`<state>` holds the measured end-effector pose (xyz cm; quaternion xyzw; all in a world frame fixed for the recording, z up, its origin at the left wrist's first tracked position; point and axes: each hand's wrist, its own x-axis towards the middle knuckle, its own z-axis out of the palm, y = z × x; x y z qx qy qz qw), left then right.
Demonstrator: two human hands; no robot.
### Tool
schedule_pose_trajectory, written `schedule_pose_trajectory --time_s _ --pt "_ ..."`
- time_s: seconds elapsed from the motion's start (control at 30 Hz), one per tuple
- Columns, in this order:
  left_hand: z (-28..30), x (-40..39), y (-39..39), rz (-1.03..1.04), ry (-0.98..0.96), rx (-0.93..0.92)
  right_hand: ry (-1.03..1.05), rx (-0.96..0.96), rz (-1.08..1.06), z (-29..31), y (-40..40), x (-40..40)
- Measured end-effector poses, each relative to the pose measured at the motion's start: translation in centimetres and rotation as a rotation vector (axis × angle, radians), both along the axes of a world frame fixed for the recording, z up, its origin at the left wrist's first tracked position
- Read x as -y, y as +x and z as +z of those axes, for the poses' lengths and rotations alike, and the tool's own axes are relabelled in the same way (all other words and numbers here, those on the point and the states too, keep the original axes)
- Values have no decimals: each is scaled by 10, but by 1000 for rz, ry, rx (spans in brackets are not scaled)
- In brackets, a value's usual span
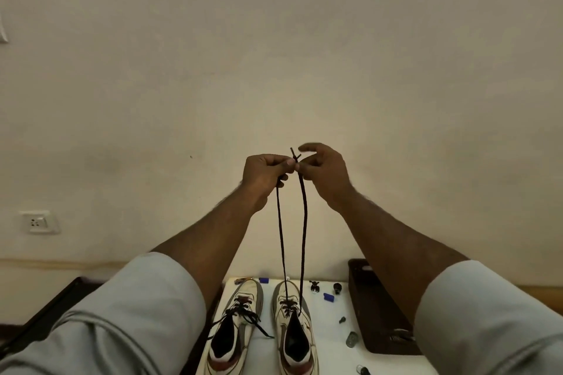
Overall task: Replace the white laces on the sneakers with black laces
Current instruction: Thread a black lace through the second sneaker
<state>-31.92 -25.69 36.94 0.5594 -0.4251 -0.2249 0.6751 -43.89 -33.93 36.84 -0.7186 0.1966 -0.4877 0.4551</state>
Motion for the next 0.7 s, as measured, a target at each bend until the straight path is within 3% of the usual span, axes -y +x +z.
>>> schedule_pose_trajectory --time_s 0.3,0.43,0.57,0.7 --pt "5 -9 -7 -25 110 104 -134 -207 -42 1 -14 -4" --pt "6 -10 -15 84 155 -138 -260 -254 -171 -5 -8 -13" --pt "9 -11 -21 88 276 -400 -727 -450 -365 -11 -7 -22" --pt "10 -15 -23 -47 456 -373 -1192 -444 -422 -18 -12 -18"
